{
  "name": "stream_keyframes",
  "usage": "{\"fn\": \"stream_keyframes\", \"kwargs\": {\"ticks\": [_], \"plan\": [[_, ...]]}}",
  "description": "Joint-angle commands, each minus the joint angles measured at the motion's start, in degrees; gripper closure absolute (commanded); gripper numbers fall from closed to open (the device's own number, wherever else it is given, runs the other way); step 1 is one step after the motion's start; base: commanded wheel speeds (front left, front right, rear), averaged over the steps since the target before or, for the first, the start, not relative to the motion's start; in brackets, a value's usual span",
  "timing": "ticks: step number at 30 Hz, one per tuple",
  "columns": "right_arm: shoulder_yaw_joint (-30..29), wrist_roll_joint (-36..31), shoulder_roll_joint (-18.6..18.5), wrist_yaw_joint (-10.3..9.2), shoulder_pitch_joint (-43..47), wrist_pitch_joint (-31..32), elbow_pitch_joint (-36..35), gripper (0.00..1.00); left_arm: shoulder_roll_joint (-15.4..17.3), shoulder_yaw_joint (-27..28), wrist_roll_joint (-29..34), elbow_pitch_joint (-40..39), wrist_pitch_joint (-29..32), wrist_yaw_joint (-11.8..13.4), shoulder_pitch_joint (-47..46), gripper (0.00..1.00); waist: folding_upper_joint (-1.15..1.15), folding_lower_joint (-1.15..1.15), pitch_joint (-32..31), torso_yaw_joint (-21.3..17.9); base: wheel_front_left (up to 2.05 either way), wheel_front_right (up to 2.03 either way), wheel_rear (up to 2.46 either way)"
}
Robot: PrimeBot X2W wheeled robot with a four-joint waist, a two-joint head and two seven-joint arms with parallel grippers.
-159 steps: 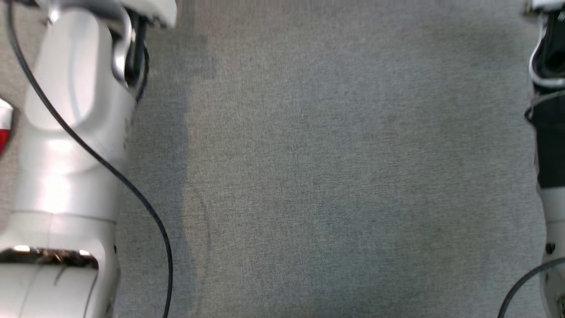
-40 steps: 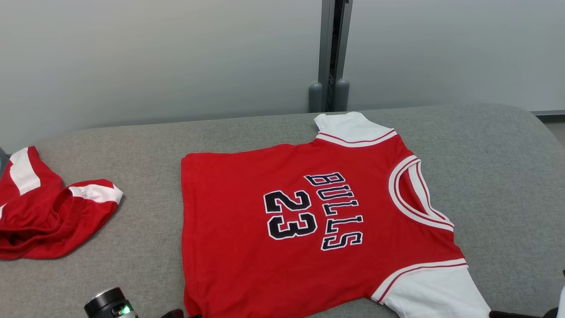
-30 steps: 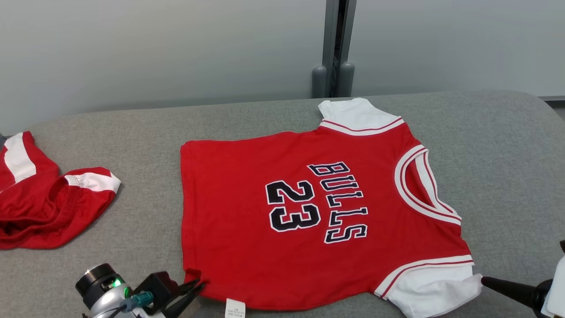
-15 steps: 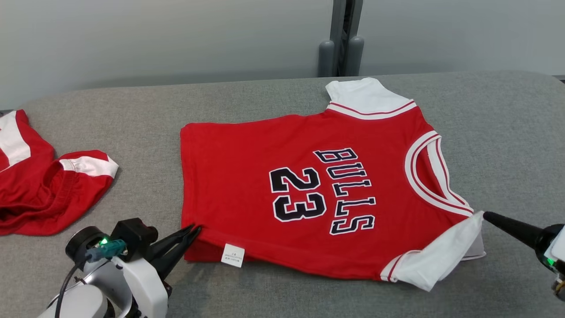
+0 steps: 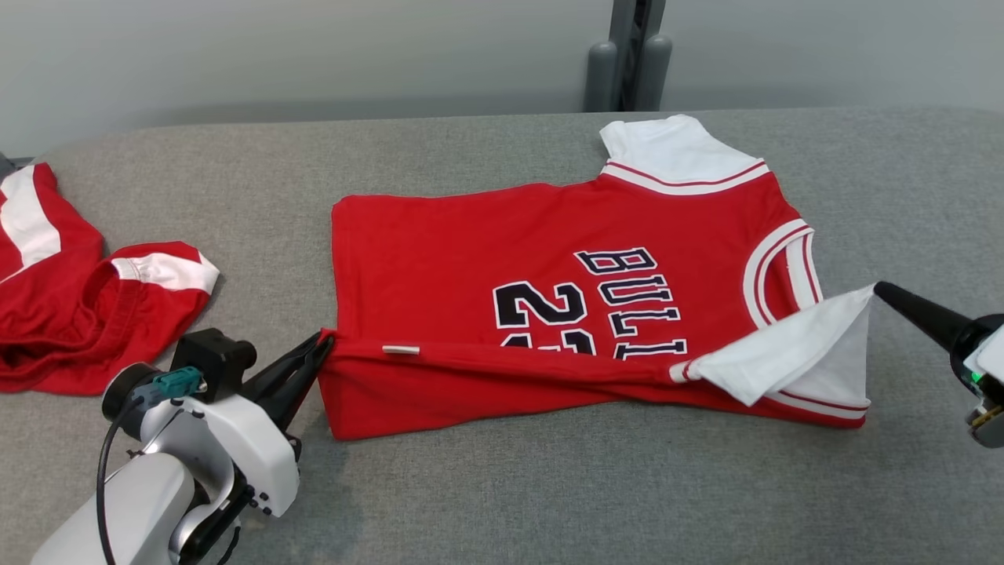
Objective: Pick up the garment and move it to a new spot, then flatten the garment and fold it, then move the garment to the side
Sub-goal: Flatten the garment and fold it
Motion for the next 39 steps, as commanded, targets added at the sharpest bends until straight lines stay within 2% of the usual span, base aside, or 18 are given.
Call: {"fn": "stream_keyframes", "kwargs": {"ticks": [1, 15, 24, 37, 38, 39], "plan": [[-0.1, -0.6, -0.7, 0.03, -1.3, -1.4, 1.0, 1.0, -0.7, 0.1, 0.4, 1.3, -0.4, 0.4, -1.4, 1.0, 0.0, 0.0, 0.7, 0.5, 0.0, 0.0, 0.0], [3.6, -1.3, -4.7, 0.03, -5.6, -12.6, 7.0, 1.0, -5.4, -2.2, 1.5, 10.6, -3.4, -1.1, -6.7, 1.0, 0.0, 0.0, 3.8, 1.9, 0.0, 0.0, 0.0], [8.4, -1.1, -7.7, 0.03, -7.2, -18.6, 10.6, 1.0, -8.2, -4.3, 2.3, 14.9, -5.6, -2.0, -10.0, 1.0, 0.0, 0.0, 5.8, 2.4, 0.0, 0.0, 0.0], [13.5, -0.8, -10.8, 0.02, -8.4, -24.5, 16.1, 1.0, -9.9, -7.2, 2.6, 20.3, -7.3, -2.5, -12.8, 1.0, 0.0, 0.0, 7.4, 3.1, 0.0, 0.0, 0.0], [13.8, -1.2, -11.1, 0.03, -8.5, -25.3, 16.4, 0.62, -10.1, -7.4, 2.3, 20.8, -7.1, -2.5, -12.9, 1.0, 0.0, 0.0, 7.4, 3.1, 0.0, 0.0, 0.0], [13.9, -1.2, -11.1, 0.03, -8.6, -26.0, 16.9, 0.0, -10.2, -7.6, 2.1, 21.2, -7.0, -2.5, -13.1, 0.62, 0.0, 0.0, 7.3, 3.1, 0.0, 0.0, 0.0]]}}
